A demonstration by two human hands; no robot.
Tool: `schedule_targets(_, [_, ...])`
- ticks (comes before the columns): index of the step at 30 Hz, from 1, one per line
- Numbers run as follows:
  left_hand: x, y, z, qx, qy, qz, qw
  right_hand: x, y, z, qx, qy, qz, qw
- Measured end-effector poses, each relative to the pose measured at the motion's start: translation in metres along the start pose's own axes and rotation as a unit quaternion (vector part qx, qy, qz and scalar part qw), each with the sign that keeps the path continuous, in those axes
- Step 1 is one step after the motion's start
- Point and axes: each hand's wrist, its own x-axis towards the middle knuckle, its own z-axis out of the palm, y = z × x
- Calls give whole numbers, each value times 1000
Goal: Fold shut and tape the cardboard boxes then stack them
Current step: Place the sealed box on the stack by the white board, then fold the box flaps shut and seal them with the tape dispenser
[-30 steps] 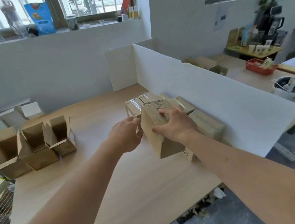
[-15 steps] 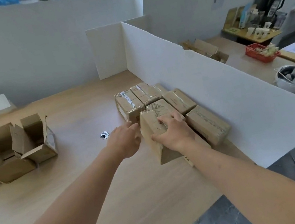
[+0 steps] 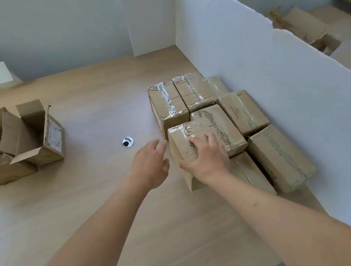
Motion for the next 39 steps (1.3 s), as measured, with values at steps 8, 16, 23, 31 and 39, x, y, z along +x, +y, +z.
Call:
schedule_targets(8, [42, -1, 44, -20, -19, -61, 998, 58, 17, 50, -63, 5, -42, 997])
schedule_targets(16, [53, -3, 63, -22, -27, -89, 995, 69, 22, 85, -105, -3, -59, 993])
schedule_targets(23, [44, -1, 59, -22, -23, -98, 995, 72, 22, 83, -112, -55, -60, 990])
schedule_targets(31, [15, 3, 25, -11, 6, -106, 994, 59, 8, 38, -98, -107, -130, 981])
schedule_targets(39, [-38, -2, -17, -22, 44, -145, 988, 37, -40, -10, -148, -147, -265, 941])
